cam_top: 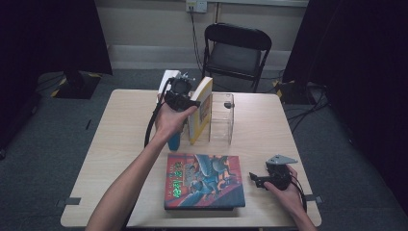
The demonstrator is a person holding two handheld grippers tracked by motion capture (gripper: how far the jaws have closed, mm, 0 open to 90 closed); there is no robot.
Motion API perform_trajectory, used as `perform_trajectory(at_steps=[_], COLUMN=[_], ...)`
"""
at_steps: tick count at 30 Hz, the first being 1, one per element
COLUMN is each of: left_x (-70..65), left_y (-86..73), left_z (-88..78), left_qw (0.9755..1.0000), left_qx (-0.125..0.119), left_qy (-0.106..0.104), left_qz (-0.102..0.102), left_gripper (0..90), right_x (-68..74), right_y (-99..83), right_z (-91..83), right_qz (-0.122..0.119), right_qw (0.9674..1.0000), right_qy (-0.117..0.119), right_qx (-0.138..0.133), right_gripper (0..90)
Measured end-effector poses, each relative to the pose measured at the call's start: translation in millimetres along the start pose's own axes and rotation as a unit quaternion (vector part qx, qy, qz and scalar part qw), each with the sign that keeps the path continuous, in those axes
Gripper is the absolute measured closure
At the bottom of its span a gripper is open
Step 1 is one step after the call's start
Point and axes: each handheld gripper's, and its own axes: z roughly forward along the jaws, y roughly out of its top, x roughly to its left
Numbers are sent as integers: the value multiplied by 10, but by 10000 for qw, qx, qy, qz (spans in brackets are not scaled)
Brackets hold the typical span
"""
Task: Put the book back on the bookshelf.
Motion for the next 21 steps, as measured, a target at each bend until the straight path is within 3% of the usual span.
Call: perform_trajectory(at_steps=[4,6,13,17,19,21], left_x=[-22,-50,-83,-102,-113,-139], left_y=[-135,-170,-269,-379,-435,-502], left_z=[-41,-70,-123,-83,-41,-7], left_qw=[9986,9982,9962,9957,9959,9948], left_qx=[-497,-541,-845,-914,-899,-1011], left_qy=[88,97,115,146,63,125], left_qz=[126,224,187,98,47,82], left_gripper=[576,578,606,631,639,644], right_x=[1,0,0,0,0,0], right_y=[0,0,0,0,0,0], right_z=[0,0,0,0,0,0], right_qz=[3,3,2,2,3,3], right_qw=[10000,10000,10000,10000,10000,10000], right_qy=[0,1,0,1,0,-1], right_qx=[0,0,1,0,0,1], right_gripper=[137,137,137,137,137,137])
